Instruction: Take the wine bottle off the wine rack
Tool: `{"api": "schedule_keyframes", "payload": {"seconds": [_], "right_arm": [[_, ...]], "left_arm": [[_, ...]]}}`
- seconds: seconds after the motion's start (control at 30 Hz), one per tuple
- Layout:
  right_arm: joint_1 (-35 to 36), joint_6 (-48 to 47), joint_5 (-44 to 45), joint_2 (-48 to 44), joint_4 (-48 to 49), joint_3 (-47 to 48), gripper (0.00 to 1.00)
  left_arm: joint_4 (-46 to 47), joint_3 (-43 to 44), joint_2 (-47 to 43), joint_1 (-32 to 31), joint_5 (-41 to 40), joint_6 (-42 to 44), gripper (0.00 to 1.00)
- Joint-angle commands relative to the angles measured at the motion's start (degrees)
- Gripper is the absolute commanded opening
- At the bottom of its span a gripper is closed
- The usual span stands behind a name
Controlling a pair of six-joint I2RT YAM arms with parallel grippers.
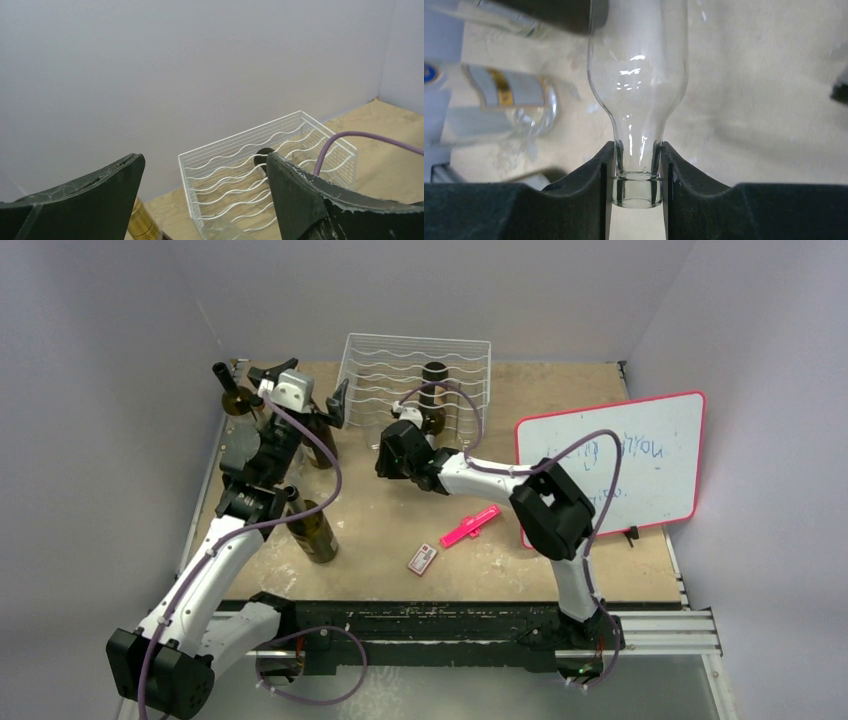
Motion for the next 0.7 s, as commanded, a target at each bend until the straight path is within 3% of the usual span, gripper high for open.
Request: {"api": "schedule_keyframes", "payload": {"seconds": [0.0, 0.3, 0.47, 0.67], "right_arm": [[-0.4, -0.7, -9.9, -10.2, 0.4, -7.6, 0.01], [-3.8, -8.1, -14.2, -30.7, -7.7, -27.1, 0.0], [-8.7, -12.9, -16.7, -40.3, -14.2, -30.7, 0.0], [-11.1, -16.2, -19.3, -46.6, -19.8, -29.7, 0.0]], "left_arm": [[-1.4, 0.1, -1.8, -3.0, 7.7, 5.0, 0.9], [-22.4, 2.1, -3.4, -16.3, 8.8, 15.7, 0.92], [-33.7, 4.5, -0.5, -30.6, -4.6, 21.8, 0.93], [-31.5, 1.2, 5.6, -43.9, -21.2, 27.0, 0.97]]}}
